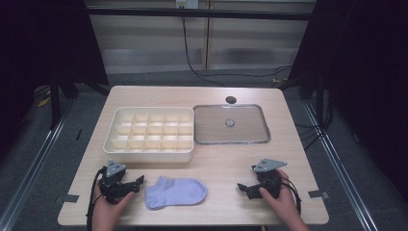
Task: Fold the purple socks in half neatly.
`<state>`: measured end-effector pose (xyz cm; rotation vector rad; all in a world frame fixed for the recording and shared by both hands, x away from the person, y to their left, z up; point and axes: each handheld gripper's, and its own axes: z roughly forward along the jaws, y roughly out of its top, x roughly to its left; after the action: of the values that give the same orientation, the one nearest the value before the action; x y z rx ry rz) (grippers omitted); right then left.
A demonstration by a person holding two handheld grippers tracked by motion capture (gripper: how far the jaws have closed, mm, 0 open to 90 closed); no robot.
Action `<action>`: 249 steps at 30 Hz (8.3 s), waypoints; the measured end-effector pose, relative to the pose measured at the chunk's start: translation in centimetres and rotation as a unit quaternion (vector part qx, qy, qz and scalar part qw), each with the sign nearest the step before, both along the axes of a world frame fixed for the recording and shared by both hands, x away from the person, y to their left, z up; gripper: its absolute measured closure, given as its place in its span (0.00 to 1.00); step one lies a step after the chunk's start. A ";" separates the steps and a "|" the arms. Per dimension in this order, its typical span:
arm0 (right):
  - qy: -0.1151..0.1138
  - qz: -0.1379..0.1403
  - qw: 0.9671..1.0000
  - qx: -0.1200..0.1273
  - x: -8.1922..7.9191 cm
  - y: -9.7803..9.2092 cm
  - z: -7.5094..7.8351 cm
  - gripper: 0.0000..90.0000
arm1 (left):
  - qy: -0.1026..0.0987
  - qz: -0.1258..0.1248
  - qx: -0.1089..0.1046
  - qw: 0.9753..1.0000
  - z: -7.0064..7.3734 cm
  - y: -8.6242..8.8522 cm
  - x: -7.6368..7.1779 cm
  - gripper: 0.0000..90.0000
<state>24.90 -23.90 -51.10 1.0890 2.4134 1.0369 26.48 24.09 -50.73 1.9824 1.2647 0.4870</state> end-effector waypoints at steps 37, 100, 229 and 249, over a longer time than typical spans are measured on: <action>0.001 0.007 1.000 0.003 0.2 0.6 0.0 0.13 | 0.045 0.025 -0.002 0.999 0.9 0.7 -0.9 0.28; -0.020 0.196 0.980 0.027 -0.6 8.8 1.4 1.00 | 0.170 -0.003 -0.027 0.985 2.8 -3.0 -3.3 0.44; 0.003 0.183 0.982 0.037 -0.7 8.6 0.4 1.00 | 0.232 -0.106 -0.129 0.958 8.7 -7.6 -1.2 0.94; 0.003 0.184 0.982 0.038 -0.8 8.7 0.4 1.00 | 0.243 -0.128 -0.107 0.955 8.3 -10.1 -0.9 0.94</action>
<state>24.08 -15.17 -50.67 0.6789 2.6625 1.2443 25.63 14.01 -42.44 2.1041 1.2499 -0.2757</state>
